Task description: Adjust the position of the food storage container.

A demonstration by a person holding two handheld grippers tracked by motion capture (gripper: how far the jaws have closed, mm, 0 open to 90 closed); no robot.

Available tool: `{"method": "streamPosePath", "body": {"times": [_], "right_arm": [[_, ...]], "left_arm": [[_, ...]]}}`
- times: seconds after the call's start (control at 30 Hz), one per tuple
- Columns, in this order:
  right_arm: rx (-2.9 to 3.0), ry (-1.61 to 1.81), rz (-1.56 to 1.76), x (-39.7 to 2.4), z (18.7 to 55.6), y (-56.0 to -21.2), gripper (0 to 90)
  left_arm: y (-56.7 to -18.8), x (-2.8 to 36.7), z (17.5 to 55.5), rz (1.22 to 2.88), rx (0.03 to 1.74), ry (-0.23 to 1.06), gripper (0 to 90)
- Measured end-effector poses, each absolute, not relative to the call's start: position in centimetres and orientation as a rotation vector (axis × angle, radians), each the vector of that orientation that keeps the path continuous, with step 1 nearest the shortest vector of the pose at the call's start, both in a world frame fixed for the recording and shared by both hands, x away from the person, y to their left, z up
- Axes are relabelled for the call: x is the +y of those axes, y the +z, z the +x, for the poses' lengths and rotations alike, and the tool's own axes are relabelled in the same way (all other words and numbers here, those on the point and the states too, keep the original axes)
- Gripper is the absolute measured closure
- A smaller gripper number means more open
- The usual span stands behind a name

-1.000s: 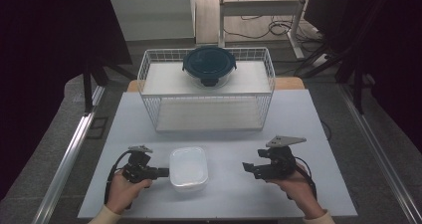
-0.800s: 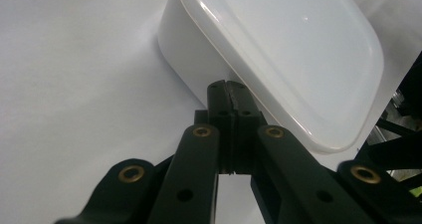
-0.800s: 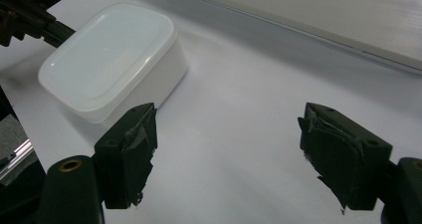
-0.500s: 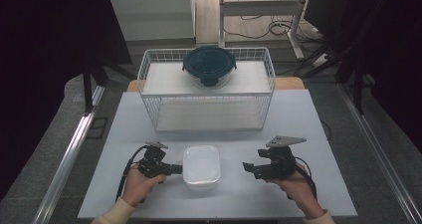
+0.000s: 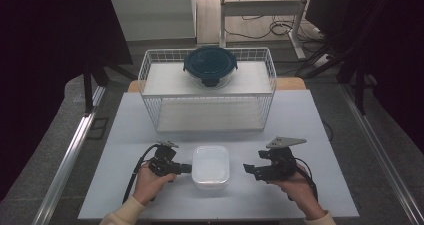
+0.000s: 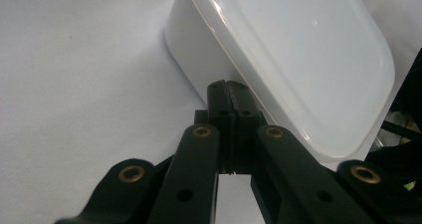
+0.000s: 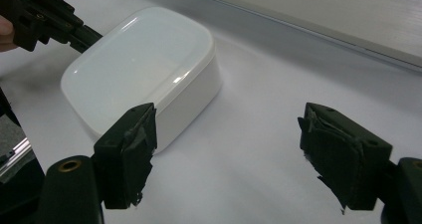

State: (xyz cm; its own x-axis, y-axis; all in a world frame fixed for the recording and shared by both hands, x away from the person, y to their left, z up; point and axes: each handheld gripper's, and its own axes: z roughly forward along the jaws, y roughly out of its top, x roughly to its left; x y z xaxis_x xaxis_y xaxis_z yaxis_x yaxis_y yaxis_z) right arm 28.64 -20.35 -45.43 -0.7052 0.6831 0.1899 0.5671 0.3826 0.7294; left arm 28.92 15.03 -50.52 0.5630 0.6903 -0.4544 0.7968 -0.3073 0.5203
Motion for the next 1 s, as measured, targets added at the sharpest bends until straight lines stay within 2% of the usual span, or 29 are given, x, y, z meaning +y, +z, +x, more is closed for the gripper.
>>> {"method": "streamPosePath", "body": {"times": [0.3,0.57,0.6,0.63,0.67,0.7,0.73,0.77,0.83,0.87,0.9,1.0], "right_arm": [[2.495,1.22,1.129,-20.3,28.7,-45.5,21.5],[2.478,1.238,1.114,-20.1,28.5,-44.9,21.6],[2.482,1.238,1.11,-19.9,28.5,-44.9,21.5],[2.482,1.238,1.11,-19.9,28.5,-44.9,21.5],[2.484,1.236,1.112,-19.8,28.5,-45.0,21.5],[2.484,1.236,1.112,-19.8,28.5,-45.0,21.5],[2.488,1.236,1.111,-19.8,28.5,-45.0,21.5],[2.488,1.234,1.11,-19.7,28.5,-45.1,21.5],[2.487,1.234,1.111,-19.7,28.5,-45.1,21.5],[2.486,1.235,1.114,-19.6,28.5,-45.1,21.6],[2.486,1.238,1.118,-19.4,28.5,-45.1,21.5],[2.497,1.236,1.109,-19.0,28.4,-45.2,21.5]], "left_arm": [[-50.4,14.8,28.6,2.063,1.189,-0.173,90.0],[-48.5,16.7,27.1,1.999,1.186,-0.027,89.8],[-48.2,16.9,26.9,1.987,1.181,-0.007,84.4],[-47.8,17.0,26.7,1.972,1.187,0.014,84.4],[-47.5,17.2,26.5,1.956,1.194,0.035,72.7],[-47.2,17.3,26.4,1.946,1.196,0.046,72.7],[-47.0,17.4,26.4,1.933,1.201,0.049,66.1],[-46.9,17.6,26.3,1.896,1.22,0.064,54.0],[-47.0,17.5,26.2,1.889,1.234,0.08,44.1],[-47.2,17.4,26.1,1.891,1.24,0.081,44.1],[-47.3,17.4,26.2,1.892,1.241,0.079,37.5],[-47.3,17.5,26.2,1.878,1.255,0.081,33.1]]}}
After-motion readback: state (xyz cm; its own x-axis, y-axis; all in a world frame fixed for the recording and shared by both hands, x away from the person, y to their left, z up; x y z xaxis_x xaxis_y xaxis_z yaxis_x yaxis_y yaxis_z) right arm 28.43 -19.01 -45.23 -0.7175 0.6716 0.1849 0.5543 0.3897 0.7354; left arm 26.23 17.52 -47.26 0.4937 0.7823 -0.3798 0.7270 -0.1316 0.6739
